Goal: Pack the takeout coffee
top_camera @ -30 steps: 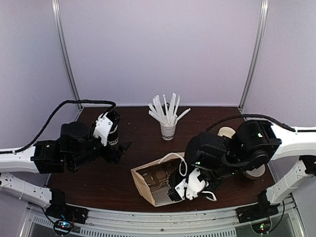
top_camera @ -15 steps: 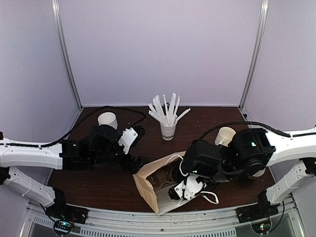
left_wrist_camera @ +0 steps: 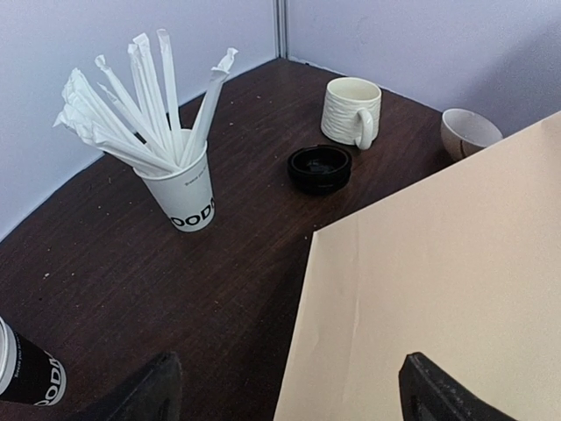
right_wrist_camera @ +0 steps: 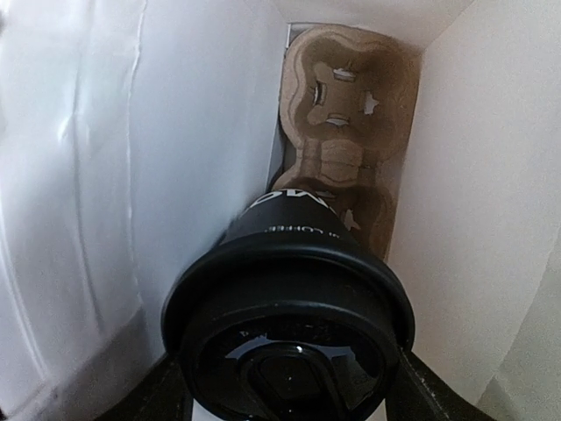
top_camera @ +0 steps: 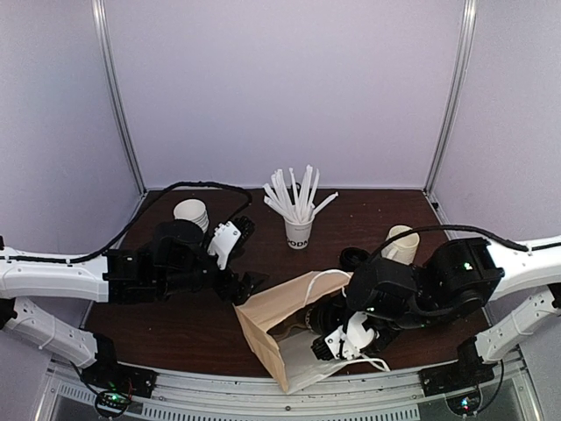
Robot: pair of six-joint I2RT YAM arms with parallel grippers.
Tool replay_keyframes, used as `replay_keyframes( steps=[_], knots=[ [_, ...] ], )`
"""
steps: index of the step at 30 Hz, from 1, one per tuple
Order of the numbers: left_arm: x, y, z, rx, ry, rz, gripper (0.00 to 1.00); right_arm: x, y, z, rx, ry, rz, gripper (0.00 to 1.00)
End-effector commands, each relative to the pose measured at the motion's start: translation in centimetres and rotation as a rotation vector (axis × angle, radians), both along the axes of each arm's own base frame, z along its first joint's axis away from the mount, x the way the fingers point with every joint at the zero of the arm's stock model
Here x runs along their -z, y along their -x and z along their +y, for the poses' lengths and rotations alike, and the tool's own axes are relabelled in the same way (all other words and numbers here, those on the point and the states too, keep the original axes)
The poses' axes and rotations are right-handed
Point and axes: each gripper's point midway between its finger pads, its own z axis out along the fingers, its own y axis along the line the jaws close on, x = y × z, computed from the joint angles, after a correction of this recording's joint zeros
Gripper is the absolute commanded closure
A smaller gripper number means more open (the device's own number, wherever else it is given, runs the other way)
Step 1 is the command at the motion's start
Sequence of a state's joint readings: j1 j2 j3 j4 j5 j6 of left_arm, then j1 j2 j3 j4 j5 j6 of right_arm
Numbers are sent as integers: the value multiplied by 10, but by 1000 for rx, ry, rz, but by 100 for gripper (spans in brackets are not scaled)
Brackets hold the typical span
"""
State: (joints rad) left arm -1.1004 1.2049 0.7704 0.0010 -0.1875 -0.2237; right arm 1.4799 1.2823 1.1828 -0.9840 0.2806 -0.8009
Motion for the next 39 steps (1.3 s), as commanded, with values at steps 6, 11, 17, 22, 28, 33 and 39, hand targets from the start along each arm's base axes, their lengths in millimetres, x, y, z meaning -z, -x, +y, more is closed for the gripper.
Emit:
replay_keyframes(
  steps=[6, 11, 17, 22, 28, 33, 39],
  knots=[
    [-19, 1, -19, 61, 61, -7, 11, -2, -25, 13, 64, -81, -150, 42],
    [-18, 4, -19, 76, 70, -4, 11, 2, -29, 19, 70, -79, -174, 42],
    [-17, 7, -21, 92, 81, 3, 12, 13, -33, 23, 71, -60, -203, 42],
    [-18, 9, -23, 108, 86, 8, 12, 18, -36, 25, 84, -57, -199, 41],
    [-15, 11, -22, 113, 90, 11, 13, 24, -45, 27, 110, -49, -199, 41],
    [-14, 12, -21, 116, 89, 11, 13, 34, -49, 25, 122, -14, -189, 40],
    [-13, 12, -20, 116, 83, 8, 13, 39, -53, 26, 133, -1, -168, 40]
  ],
)
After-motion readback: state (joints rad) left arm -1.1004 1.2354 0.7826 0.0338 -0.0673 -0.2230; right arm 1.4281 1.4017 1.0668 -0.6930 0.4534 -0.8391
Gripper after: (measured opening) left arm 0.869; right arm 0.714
